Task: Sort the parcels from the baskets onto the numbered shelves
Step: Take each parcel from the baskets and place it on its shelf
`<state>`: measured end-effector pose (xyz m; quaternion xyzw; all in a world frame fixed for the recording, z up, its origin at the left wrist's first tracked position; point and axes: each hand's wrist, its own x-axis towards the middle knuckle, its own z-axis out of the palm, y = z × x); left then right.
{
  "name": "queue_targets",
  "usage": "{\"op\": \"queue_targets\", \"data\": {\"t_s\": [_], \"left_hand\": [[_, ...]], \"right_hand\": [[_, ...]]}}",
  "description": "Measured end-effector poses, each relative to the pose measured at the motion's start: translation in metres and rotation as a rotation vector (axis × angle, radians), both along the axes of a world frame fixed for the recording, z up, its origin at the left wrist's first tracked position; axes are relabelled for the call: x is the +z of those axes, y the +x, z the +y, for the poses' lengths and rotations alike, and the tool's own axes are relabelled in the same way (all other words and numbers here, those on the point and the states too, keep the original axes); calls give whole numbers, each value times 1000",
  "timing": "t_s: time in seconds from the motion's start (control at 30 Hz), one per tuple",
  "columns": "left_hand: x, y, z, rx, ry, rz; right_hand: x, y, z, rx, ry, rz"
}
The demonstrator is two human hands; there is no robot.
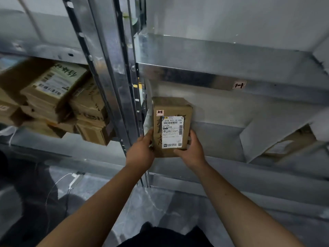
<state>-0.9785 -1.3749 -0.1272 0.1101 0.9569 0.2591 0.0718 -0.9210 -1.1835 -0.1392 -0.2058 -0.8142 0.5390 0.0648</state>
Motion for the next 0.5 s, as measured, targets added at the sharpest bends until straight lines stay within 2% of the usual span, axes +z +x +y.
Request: {"op": "queue_targets", "data": {"t_s": [0.27, 0.5], "left_hand": [[-17, -20, -16, -118, 261, -152], [-30, -28, -11, -149, 413, -371]], "right_hand": [[-1, -12, -34, -203, 7, 60], [-8, -28, -40, -299, 30, 23]]}}
